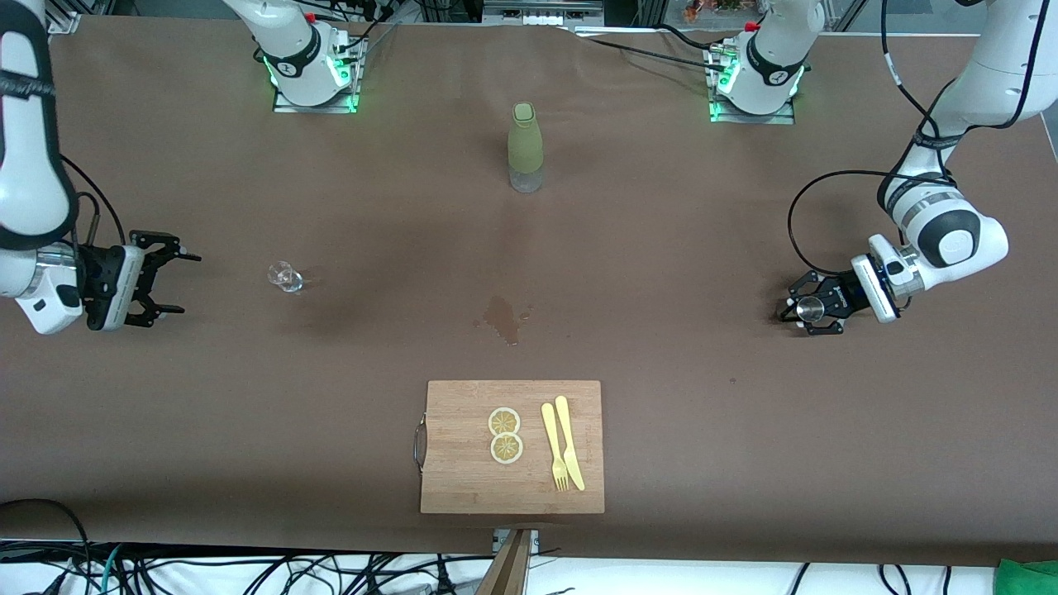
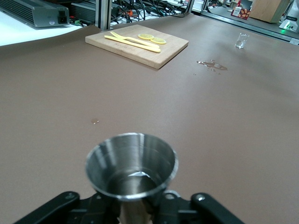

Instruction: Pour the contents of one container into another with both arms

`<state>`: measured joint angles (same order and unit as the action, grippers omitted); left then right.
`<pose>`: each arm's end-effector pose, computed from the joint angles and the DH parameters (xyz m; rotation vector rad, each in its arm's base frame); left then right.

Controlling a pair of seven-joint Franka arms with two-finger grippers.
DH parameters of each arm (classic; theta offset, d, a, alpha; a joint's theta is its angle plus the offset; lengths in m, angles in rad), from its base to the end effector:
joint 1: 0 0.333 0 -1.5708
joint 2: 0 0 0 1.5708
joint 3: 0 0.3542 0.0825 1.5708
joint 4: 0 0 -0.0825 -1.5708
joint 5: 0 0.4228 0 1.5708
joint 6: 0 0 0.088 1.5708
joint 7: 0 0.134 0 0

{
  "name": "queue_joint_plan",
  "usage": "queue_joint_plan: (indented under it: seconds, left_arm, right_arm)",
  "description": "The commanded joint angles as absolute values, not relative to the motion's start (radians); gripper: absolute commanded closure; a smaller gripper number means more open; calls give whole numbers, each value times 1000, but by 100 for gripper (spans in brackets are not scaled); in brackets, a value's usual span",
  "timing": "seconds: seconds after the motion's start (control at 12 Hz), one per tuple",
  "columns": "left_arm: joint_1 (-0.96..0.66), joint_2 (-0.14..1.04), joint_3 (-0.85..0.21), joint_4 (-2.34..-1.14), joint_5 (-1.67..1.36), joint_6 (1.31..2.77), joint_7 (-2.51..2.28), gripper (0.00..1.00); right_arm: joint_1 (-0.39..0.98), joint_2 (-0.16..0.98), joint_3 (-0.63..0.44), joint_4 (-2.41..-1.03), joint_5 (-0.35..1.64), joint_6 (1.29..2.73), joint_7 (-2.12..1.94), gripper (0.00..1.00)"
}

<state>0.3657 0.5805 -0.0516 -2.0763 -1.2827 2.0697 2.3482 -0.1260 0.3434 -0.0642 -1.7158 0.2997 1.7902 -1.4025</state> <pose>0.5753 0.1094 0.1157 1.9900 -1.1026 0.9504 0.6553 -0.0894 0.3648 -2.3558 -1.4572 -0.0003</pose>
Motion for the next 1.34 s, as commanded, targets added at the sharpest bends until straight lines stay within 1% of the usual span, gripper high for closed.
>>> queue_joint_plan:
  seconds: [0.0,0.25,0.59,0.75,0.84,1.0,1.09,1.25]
  left_arm:
    - [377,581,-58,-2083,-1322,2054,2390,0]
    - [377,575,-57,-2085,-1321,2052,2376,0]
    - [406,568,-54,-2100,-1302,2031,2370,0]
    - [407,552,-49,-2095,-1296,2029,2323,0]
    - [408,519,-45,-2089,-1275,2029,2248,0]
    - [405,450,17,-2069,-1180,2029,2037,0]
    - [399,415,17,-2059,-1137,2031,1975,0]
    - [399,371,15,-1996,-973,2026,1826,0]
  right_arm:
    - [-100,244,-6,-1761,159,1821,-1127,0]
    - [-55,201,28,-1758,80,1815,-790,0]
    - [4,164,31,-1756,29,1807,-352,0]
    - [18,155,31,-1749,26,1807,-215,0]
    - [23,149,31,-1747,26,1807,-156,0]
    - [37,140,32,-1743,-1,1790,-50,0]
    - [41,140,32,-1740,-8,1778,-19,0]
    - [41,140,32,-1726,-20,1772,-15,0]
